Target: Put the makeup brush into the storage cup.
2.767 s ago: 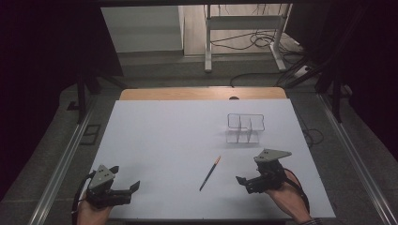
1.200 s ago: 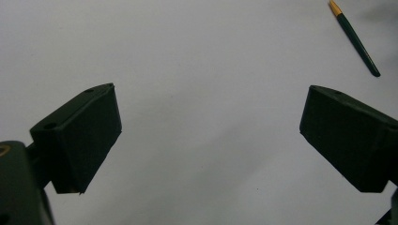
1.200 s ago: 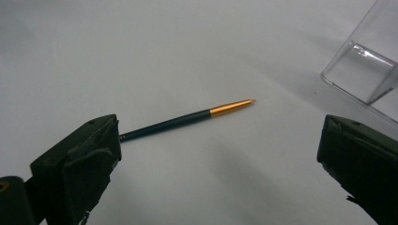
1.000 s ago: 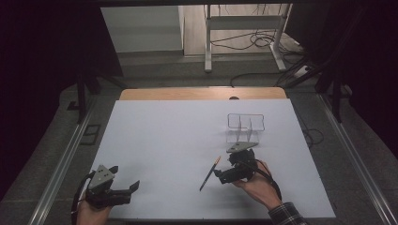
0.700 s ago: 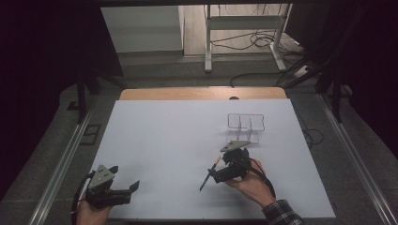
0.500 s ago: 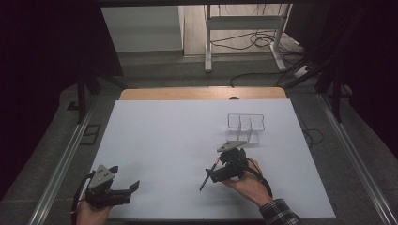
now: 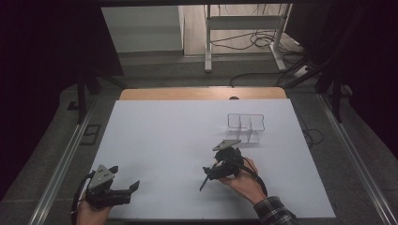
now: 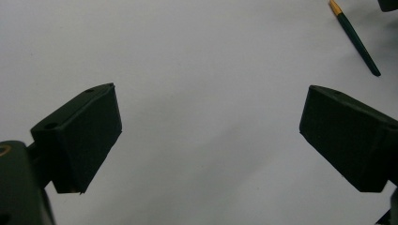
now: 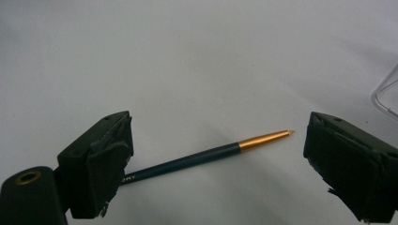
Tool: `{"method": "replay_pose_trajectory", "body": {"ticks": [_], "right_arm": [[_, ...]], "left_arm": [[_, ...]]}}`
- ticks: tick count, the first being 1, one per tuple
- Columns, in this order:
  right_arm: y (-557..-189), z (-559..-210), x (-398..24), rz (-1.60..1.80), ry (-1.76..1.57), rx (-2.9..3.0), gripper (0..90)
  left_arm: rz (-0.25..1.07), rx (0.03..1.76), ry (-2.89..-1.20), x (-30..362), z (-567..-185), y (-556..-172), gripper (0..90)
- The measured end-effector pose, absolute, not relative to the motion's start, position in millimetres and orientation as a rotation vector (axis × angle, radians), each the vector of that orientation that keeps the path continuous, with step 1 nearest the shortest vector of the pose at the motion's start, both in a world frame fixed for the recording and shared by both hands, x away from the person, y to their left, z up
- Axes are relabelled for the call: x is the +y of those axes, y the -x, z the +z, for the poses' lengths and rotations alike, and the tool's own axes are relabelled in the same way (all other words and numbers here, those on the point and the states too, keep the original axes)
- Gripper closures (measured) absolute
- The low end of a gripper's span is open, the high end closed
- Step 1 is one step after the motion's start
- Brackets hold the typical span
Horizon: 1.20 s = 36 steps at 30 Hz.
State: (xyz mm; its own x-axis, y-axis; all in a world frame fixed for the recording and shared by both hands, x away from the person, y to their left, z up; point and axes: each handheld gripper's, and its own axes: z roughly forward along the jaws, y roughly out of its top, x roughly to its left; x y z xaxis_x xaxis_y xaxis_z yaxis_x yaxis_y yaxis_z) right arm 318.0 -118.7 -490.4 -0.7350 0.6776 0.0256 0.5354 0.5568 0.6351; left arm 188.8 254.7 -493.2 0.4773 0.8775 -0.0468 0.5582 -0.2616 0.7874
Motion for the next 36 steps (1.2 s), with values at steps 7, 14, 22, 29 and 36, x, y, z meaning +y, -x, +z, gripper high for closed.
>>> {"method": "replay_pose_trajectory", "body": {"ticks": [7,14,22,29,36], "right_arm": [[-321,-498,-118,0.911,-1.031,2.573,9.6],[-321,-508,-116,0.870,-1.041,2.573,11.2],[-321,-514,-113,0.851,-1.045,2.555,11.4],[-322,-520,-111,0.838,-1.042,2.552,11.3],[-322,-525,-109,0.807,-1.038,2.564,11.9]], "left_arm": [[0.523,1.189,-1.954,254,-493,-189,6.7],[0.522,1.189,-1.957,254,-493,-189,6.7],[0.520,1.188,-1.959,254,-494,-189,6.7],[0.519,1.186,-1.961,254,-494,-189,6.7],[0.517,1.185,-1.962,253,-494,-189,6.8]]}}
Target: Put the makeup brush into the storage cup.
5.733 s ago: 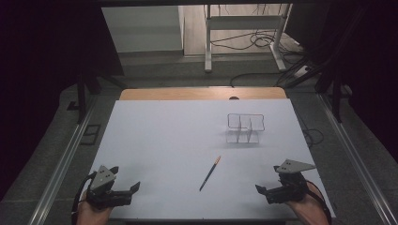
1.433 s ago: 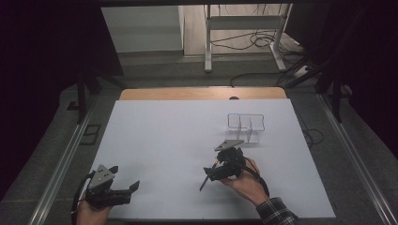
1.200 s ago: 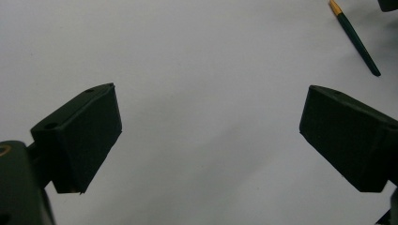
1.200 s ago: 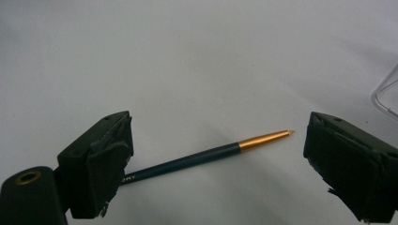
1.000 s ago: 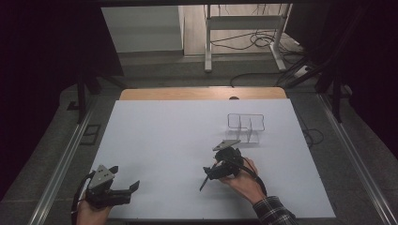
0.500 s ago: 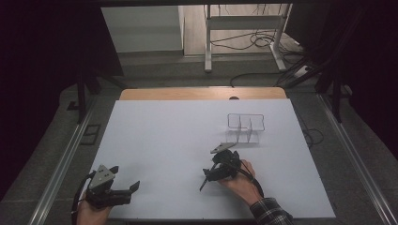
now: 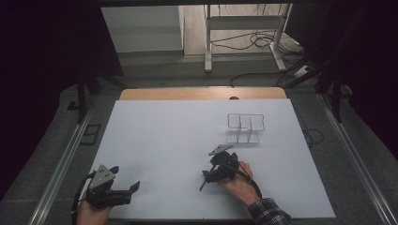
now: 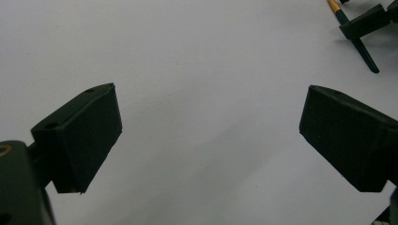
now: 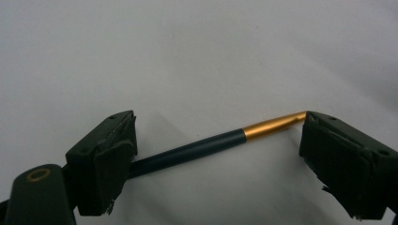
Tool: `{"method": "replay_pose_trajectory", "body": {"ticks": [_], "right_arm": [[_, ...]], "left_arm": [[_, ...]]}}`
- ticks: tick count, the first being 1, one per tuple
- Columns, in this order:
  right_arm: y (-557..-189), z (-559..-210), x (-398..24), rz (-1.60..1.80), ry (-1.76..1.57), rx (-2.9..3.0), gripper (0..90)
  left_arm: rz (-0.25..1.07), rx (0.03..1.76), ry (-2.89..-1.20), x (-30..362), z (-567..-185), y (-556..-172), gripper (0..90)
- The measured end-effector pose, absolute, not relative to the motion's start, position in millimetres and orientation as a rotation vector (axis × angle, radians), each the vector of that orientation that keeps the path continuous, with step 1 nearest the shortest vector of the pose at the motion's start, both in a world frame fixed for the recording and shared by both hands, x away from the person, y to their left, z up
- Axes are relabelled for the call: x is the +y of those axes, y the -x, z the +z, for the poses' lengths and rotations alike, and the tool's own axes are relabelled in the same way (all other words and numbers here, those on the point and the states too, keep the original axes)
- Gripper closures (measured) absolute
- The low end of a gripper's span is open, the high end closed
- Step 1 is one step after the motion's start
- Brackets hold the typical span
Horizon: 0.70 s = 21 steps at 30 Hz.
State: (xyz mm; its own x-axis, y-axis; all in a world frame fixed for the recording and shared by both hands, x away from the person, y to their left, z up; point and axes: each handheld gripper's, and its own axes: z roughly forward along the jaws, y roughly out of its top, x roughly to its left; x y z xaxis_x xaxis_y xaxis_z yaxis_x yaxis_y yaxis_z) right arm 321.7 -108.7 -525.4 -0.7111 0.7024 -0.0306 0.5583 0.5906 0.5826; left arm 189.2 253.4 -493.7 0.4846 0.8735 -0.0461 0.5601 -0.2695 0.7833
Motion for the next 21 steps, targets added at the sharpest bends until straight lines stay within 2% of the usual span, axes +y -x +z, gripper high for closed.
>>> {"method": "replay_pose_trajectory", "body": {"ticks": [4,13,18,21], "right_arm": [[-322.8,-526.0,-109.8,0.802,-1.032,2.569,13.9],[-323.9,-522.0,-113.0,0.778,-1.030,2.582,24.2],[-323.3,-521.8,-112.8,0.772,-1.036,2.579,25.4],[-323.0,-520.4,-112.7,0.770,-1.022,2.591,31.4]], "left_arm": [[0.517,1.184,-1.963,253.3,-493.7,-189.1,6.8],[0.516,1.185,-1.965,253.3,-493.8,-189.2,6.9],[0.517,1.186,-1.964,253.3,-493.8,-189.1,6.9],[0.517,1.186,-1.965,253.2,-493.8,-189.2,6.9]]}}
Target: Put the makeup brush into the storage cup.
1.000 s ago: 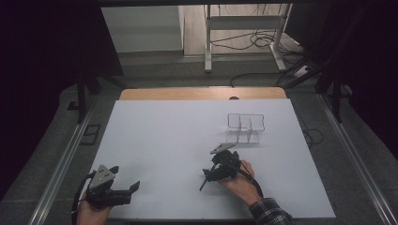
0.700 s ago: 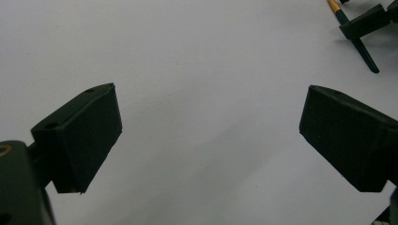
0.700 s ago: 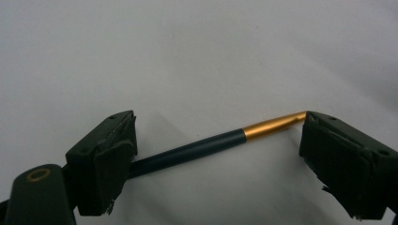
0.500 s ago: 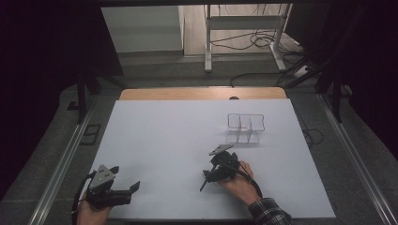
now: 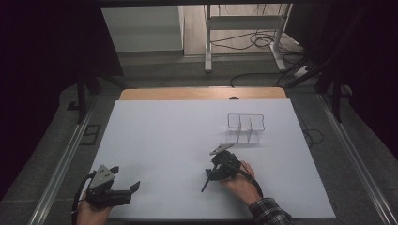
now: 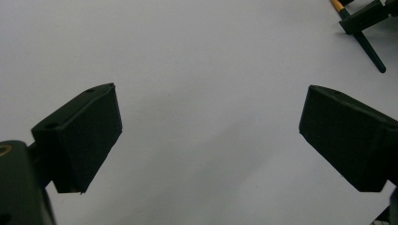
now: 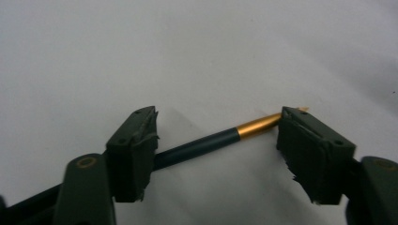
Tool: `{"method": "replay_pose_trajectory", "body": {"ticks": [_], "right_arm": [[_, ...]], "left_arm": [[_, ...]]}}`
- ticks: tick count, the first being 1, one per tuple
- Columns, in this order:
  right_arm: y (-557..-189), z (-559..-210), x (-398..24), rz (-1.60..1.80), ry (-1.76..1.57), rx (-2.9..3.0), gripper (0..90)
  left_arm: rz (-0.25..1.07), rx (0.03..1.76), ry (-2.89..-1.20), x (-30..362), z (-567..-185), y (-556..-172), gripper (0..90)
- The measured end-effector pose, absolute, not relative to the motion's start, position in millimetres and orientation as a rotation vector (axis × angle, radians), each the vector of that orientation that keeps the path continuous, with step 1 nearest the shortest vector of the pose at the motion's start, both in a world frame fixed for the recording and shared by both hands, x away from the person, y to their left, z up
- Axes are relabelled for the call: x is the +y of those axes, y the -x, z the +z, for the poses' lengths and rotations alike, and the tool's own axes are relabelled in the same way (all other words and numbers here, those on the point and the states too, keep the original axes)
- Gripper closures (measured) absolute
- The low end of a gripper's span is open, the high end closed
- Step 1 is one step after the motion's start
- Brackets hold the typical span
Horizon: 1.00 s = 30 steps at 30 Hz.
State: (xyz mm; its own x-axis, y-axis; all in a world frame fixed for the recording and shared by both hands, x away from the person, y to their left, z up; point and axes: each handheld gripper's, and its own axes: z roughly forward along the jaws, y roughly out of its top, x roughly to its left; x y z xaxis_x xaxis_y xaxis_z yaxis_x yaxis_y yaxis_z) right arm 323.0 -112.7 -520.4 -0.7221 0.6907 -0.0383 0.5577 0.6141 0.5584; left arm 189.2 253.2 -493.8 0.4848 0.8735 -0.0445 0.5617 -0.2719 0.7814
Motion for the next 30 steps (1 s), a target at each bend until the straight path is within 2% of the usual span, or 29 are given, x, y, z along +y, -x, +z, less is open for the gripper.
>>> {"method": "replay_pose_trajectory", "body": {"ticks": [2,5,6,30], "right_arm": [[-322,-520,-112,0.766,-1.020,2.596,34.6],[-323,-514,-114,0.753,-0.970,2.643,76.3],[-323,-513,-115,0.743,-0.957,2.661,81.3],[-324,-500,-114,0.693,-0.867,2.723,82.7]], "left_arm": [[0.517,1.185,-1.965,253,-494,-189,6.9],[0.517,1.186,-1.965,253,-494,-189,6.9],[0.517,1.186,-1.964,253,-494,-189,6.9],[0.519,1.186,-1.966,253,-494,-189,7.0]]}}
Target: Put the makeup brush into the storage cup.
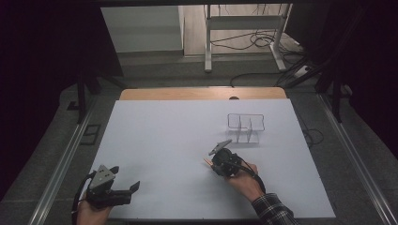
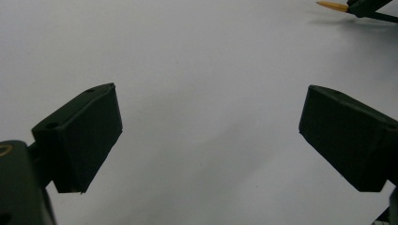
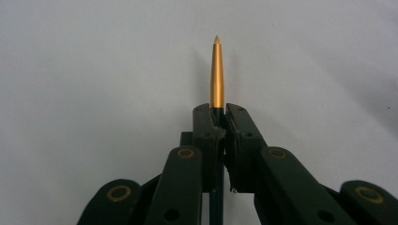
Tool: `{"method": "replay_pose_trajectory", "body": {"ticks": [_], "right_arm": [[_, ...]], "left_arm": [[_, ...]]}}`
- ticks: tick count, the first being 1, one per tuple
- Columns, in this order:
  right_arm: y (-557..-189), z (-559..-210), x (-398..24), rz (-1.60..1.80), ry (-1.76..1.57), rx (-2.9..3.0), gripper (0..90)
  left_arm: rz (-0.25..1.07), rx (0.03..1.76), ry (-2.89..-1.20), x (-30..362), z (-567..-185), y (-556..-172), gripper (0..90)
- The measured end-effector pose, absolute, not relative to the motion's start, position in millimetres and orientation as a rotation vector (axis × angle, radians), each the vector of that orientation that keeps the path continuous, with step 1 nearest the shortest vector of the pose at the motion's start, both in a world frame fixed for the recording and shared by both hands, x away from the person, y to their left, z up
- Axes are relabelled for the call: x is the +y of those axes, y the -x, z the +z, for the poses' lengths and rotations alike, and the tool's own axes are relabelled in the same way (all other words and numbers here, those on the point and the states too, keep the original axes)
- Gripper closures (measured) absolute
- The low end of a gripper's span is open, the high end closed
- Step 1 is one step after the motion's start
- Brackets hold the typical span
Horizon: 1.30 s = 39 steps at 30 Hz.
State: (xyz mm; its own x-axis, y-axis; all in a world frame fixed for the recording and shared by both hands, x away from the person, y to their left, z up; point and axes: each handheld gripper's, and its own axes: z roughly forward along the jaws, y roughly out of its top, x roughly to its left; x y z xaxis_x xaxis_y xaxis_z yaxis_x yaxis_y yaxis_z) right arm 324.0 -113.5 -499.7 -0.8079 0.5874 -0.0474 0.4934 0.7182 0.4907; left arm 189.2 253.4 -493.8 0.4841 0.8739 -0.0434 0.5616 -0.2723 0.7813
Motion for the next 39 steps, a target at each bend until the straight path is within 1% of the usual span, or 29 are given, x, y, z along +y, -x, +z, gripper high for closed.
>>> {"method": "replay_pose_trajectory", "body": {"ticks": [18,39], "right_arm": [[-325,-486,-121,0.730,-0.881,2.731,82.8],[-324,-459,-124,0.754,-0.854,2.720,83.4]], "left_arm": [[0.518,1.189,-1.963,253,-494,-190,7.0],[0.521,1.189,-1.964,254,-494,-190,7.0]]}}
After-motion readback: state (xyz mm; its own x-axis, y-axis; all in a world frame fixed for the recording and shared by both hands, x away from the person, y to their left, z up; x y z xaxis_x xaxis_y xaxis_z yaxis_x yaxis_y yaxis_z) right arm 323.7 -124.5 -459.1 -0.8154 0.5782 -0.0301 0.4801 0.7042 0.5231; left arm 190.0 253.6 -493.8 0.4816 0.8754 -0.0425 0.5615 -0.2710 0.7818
